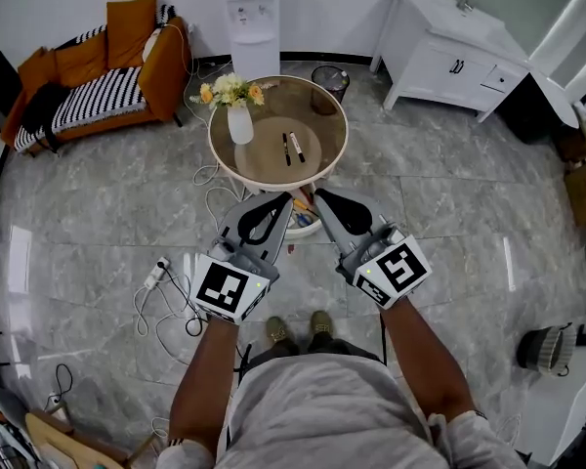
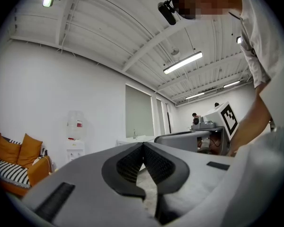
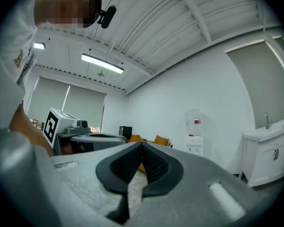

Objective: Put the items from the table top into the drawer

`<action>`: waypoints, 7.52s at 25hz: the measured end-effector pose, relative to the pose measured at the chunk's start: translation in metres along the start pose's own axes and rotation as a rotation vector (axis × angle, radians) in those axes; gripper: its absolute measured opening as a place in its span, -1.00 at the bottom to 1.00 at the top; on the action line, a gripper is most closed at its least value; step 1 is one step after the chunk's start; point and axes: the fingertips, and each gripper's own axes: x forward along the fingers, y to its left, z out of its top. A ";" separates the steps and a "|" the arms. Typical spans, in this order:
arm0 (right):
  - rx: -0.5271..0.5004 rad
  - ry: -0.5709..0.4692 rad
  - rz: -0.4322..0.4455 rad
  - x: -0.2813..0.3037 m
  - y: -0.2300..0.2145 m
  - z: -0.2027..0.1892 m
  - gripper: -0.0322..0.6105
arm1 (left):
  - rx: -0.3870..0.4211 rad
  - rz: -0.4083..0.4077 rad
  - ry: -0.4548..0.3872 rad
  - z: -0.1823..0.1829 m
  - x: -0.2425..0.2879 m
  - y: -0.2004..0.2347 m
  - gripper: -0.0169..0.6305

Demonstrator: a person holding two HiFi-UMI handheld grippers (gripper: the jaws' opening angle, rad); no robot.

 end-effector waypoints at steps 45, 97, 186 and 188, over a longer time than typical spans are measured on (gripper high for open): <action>-0.116 0.176 -0.139 0.138 -0.105 -0.116 -0.89 | 0.010 0.019 0.057 -0.117 0.094 0.151 -0.95; 0.111 0.705 -0.241 0.236 -0.294 -0.524 -0.57 | -0.046 0.085 0.347 -0.470 0.239 0.245 -0.95; 0.038 0.751 -0.125 0.042 -0.119 -0.537 -0.69 | -0.053 0.185 0.290 -0.467 0.108 0.102 -0.95; 0.027 0.764 -0.110 0.045 -0.126 -0.557 -0.69 | -0.053 0.191 0.282 -0.483 0.112 0.102 -0.95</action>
